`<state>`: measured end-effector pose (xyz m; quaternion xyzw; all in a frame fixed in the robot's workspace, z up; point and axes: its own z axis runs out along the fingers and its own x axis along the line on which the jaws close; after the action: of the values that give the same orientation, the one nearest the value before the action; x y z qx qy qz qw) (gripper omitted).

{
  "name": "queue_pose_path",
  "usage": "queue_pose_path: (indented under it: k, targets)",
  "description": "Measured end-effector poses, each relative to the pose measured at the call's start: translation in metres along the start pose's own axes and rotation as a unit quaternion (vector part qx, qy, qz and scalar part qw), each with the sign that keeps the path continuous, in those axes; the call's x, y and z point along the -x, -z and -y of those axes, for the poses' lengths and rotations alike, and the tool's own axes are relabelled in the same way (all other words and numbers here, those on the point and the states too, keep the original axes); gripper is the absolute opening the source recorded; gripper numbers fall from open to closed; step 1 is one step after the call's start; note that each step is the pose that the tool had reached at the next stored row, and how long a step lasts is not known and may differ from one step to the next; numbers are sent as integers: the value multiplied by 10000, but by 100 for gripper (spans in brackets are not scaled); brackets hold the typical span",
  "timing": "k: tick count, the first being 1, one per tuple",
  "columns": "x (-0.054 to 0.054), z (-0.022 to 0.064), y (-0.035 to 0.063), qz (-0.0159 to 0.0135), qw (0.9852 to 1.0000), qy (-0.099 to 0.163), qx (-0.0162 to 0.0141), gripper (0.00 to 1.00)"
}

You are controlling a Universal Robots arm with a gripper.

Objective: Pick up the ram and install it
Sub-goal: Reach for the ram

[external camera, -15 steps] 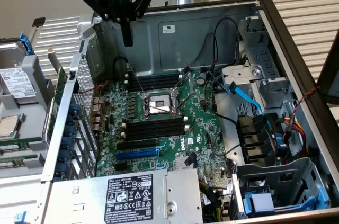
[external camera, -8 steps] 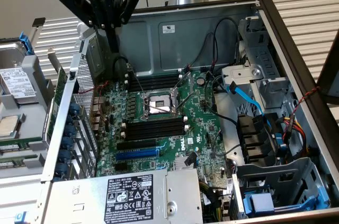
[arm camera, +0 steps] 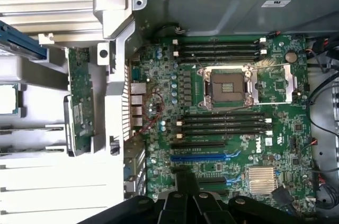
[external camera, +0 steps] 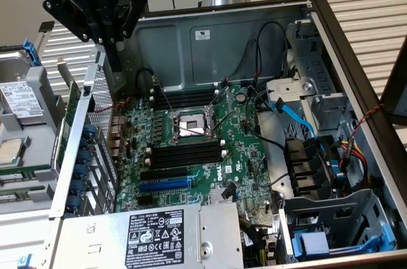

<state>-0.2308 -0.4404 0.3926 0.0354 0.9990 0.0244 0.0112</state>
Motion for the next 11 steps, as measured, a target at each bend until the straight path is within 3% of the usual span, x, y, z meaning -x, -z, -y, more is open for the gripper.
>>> queue_pose_path:
  k: [11]
  targets:
    - [-447, 169, 18, 0, 10000, 0, 0, 11]
